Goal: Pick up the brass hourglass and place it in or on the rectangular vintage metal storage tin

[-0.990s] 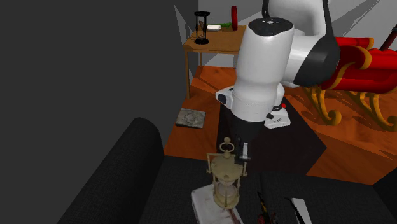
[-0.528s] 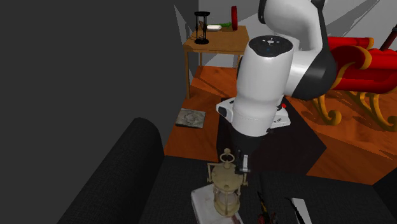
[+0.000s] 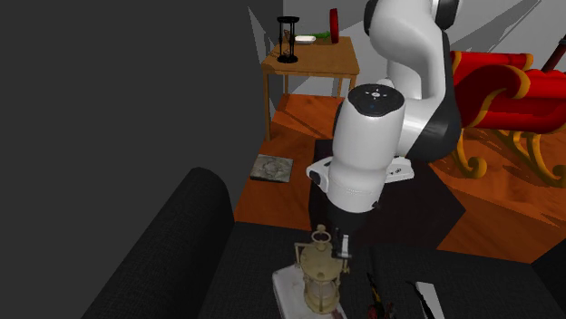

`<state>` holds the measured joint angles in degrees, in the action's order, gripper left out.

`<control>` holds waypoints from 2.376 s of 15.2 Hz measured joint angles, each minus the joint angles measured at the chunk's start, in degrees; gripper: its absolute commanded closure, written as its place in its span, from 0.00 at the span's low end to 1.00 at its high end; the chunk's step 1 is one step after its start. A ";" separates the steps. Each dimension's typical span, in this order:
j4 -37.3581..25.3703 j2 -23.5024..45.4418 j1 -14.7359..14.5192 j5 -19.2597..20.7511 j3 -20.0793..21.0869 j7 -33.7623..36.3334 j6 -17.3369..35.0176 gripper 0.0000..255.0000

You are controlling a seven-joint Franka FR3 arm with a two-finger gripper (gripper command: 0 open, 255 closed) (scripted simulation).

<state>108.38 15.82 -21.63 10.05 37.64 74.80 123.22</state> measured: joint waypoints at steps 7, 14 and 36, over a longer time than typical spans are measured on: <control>2.03 2.77 -0.83 2.28 -0.96 1.45 4.24 1.00; 3.56 5.88 -1.88 4.91 -2.28 3.07 8.41 1.00; 2.06 1.54 -0.20 1.41 -0.50 0.77 3.34 0.00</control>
<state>110.44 17.36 -21.83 11.45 37.13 75.57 126.56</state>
